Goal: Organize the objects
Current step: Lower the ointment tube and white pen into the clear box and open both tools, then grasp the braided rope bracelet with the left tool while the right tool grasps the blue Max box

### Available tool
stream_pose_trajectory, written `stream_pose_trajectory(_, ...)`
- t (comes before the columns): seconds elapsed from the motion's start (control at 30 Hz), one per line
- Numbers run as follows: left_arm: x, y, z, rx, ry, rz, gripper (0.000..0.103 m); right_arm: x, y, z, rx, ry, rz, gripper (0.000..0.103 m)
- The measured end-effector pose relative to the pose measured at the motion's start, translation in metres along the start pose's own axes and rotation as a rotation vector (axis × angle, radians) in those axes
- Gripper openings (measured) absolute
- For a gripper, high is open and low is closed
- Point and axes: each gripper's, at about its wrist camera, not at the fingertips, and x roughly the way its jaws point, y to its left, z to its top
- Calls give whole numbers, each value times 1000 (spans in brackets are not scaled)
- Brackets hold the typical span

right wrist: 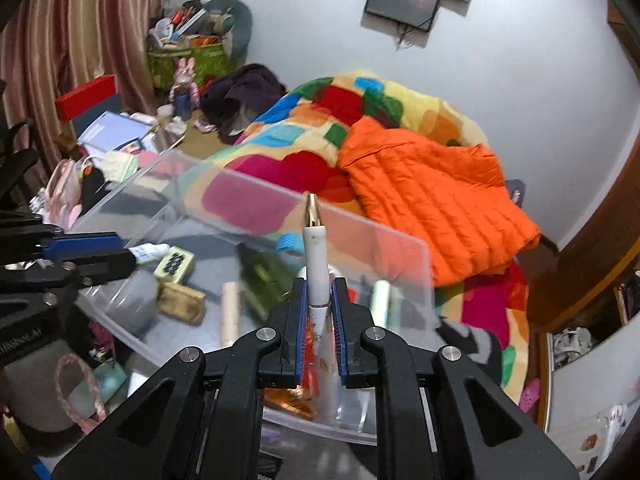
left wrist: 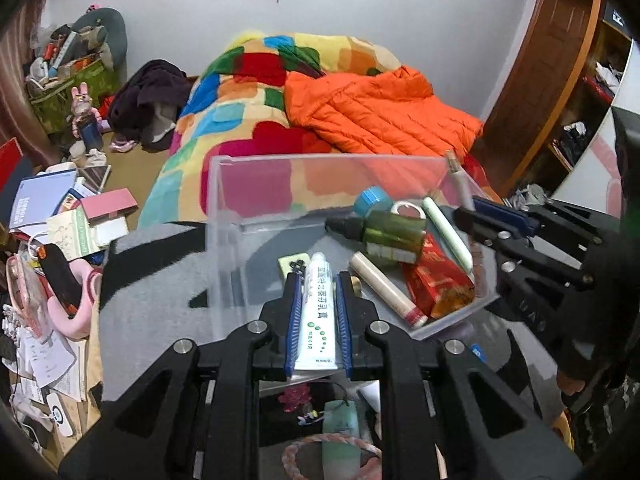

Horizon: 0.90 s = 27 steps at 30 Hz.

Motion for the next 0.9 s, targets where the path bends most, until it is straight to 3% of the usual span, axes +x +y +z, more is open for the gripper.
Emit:
stream_pose_trajectory(0.23, -6, -5, -4, 15, 13, -34, 19, 8, 8, -3, -5, 46, 99, 17)
stream_pose_trajectory(0.47, -35, -8, -10, 29, -43, -44, 40, 0, 7, -10, 30, 73, 221, 23)
stream_pose_trajectory(0.6, -53, -8, -16, 38, -83, -35, 45, -13, 3, -11, 40, 53, 237, 29)
stream_pose_trajectory(0.73, -69, -10, -25, 49, -120, -5, 57, -31, -4, -13, 74, 19, 247, 41)
stream_pose_trajectory(0.9, -76, -7, -40, 63, -124, 17, 66, -51, -11, -24, 102, -19, 235, 50)
